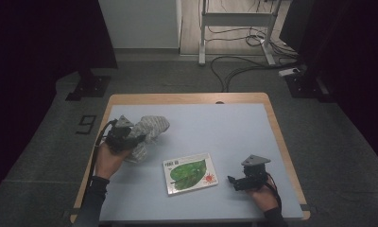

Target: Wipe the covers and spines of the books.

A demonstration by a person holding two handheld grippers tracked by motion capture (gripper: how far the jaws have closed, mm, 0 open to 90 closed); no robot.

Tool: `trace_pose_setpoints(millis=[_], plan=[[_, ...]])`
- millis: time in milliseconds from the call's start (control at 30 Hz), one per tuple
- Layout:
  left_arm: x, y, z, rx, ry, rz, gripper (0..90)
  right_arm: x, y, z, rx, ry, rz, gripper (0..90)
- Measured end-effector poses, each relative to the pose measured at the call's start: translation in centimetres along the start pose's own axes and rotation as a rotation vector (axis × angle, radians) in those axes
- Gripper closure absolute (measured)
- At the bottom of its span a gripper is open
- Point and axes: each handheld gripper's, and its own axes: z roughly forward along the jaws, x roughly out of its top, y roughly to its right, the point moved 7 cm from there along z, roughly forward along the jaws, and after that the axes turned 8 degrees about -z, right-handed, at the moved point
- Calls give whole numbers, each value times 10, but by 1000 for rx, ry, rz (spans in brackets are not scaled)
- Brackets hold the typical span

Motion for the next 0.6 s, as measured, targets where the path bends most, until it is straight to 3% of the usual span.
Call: trace_pose_setpoints(millis=[267, 600], plan=[[-15, -28, -4, 38, 7, -61, 680, 0, 0, 0, 0, 0, 0, 11], [-41, -49, 11, 63, -10, -120, 680, 0, 0, 0, 0, 0, 0, 10]])
